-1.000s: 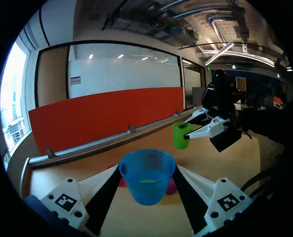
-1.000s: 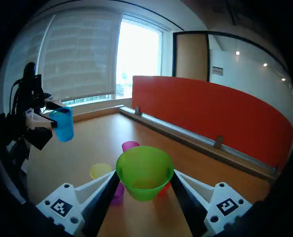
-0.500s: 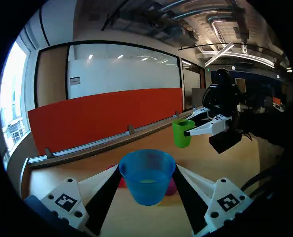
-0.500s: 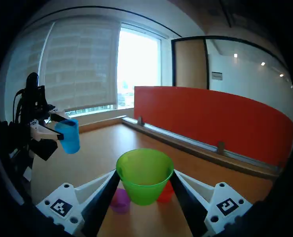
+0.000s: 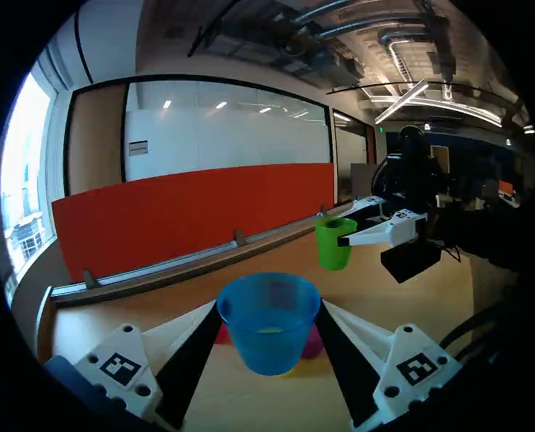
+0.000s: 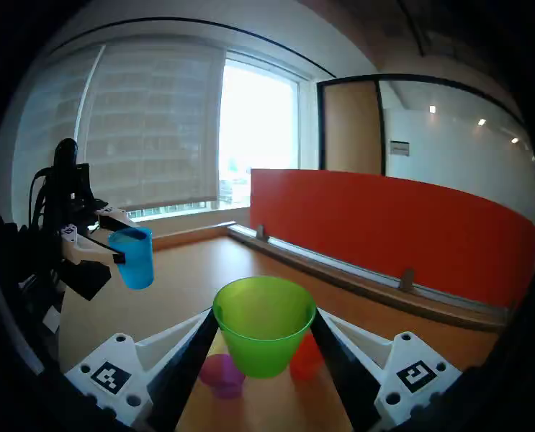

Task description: Pour water

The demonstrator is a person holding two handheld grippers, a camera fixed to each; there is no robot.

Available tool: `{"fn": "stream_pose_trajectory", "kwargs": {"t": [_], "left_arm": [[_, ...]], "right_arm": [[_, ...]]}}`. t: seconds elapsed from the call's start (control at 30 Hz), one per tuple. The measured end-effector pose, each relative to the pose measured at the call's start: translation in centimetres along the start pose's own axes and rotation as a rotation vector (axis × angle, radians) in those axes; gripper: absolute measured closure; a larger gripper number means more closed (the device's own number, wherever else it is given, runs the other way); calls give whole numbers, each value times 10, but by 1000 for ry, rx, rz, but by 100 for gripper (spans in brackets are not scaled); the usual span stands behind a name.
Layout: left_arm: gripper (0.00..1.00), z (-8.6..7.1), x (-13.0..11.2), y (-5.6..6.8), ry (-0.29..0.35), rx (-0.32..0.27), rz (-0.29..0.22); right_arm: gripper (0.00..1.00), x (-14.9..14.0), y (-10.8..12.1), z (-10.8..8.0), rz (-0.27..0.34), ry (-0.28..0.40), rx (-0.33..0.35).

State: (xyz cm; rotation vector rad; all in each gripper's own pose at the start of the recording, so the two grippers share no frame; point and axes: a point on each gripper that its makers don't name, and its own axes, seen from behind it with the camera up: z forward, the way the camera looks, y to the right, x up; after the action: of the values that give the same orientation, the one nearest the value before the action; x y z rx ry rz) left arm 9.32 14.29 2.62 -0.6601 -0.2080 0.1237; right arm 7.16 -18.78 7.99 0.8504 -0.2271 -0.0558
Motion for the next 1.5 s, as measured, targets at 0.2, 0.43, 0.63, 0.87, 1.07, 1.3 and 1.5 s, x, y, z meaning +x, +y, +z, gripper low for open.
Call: {"fn": "stream_pose_trajectory", "kwargs": {"t": [0.2,0.43,0.63,0.87,1.07,1.3,1.5], "left_arm": [[12,0,1,0,2,0,3],[12,-1,3,0,4,1,5],[12,-4,5,0,5,6,12],[13,-5,6,-2,6,14,27],[12,-7,8,-2,8,17,39],[12,-8,11,-3,11,21,47],[12,-9,14,-4,14,25,55]], "right_arm": [[7,6,-3,1,-5,18,2],[7,12,-8,2,-2,35,13],[7,16,-13,4,-6,53,22],[8,18,-22,6,-13,65,40],[8,20,-29,5,-22,61,55],[8,22,-37,5,-29,61,72],[8,22,-46,5,-38,56,89]]}}
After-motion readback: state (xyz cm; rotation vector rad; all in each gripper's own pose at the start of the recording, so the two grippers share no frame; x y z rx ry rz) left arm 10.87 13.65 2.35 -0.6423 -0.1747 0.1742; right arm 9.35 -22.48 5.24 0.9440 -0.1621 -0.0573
